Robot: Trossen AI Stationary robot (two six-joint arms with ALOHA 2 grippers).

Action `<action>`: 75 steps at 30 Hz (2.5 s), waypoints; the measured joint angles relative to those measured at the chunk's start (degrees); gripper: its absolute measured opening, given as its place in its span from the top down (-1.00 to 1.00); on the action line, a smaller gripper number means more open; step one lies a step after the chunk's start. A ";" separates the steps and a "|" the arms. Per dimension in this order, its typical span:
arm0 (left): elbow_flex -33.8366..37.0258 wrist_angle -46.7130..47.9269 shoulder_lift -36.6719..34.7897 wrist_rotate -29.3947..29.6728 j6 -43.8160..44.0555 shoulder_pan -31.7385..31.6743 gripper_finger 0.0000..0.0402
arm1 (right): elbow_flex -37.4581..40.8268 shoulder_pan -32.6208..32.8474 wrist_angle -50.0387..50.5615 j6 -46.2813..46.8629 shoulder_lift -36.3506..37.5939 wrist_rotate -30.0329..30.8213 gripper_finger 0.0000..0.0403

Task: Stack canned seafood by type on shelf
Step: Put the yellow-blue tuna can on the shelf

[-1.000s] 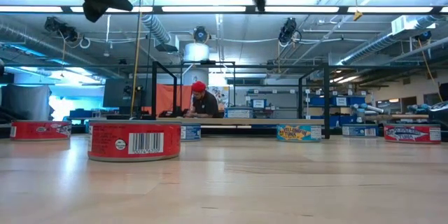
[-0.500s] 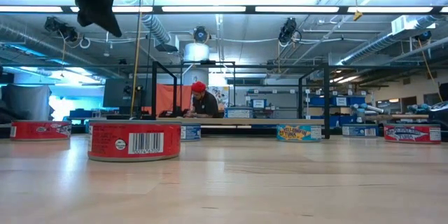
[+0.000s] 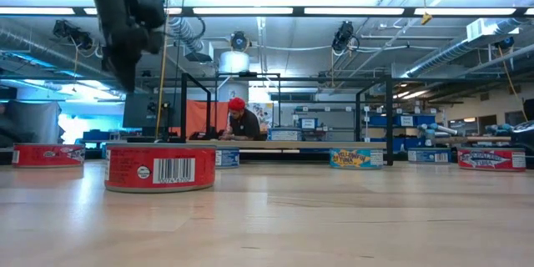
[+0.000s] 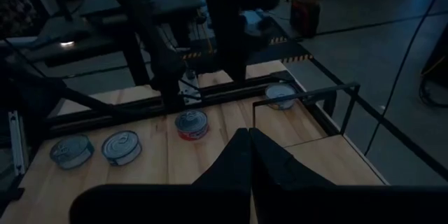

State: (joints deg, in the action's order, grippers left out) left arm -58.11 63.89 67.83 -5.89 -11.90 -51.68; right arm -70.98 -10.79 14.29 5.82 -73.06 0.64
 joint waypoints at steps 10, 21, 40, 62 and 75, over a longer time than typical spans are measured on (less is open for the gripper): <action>0.00 -0.13 11.13 10.87 -0.14 -4.38 0.92 | 0.00 -0.15 0.11 -1.02 0.00 -0.02 0.98; 0.02 -6.22 17.00 16.19 -1.44 -4.30 0.38 | 0.00 -0.83 0.12 -1.06 0.00 -0.06 0.98; 0.04 -10.38 23.16 15.33 -2.71 -9.20 0.22 | -0.01 -1.09 0.93 -1.03 0.00 -0.02 0.98; -1.36 -13.66 25.50 18.49 2.36 -9.07 0.22 | -0.02 -1.07 0.87 -1.51 -0.02 0.84 0.98; -6.04 -12.62 32.92 18.89 3.83 -8.76 0.22 | -0.02 -1.07 0.82 -1.53 -0.04 0.84 0.98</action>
State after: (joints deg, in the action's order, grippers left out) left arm -64.14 51.27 100.75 13.00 -8.07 -60.45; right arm -71.00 -11.86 15.11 4.30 -73.10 1.48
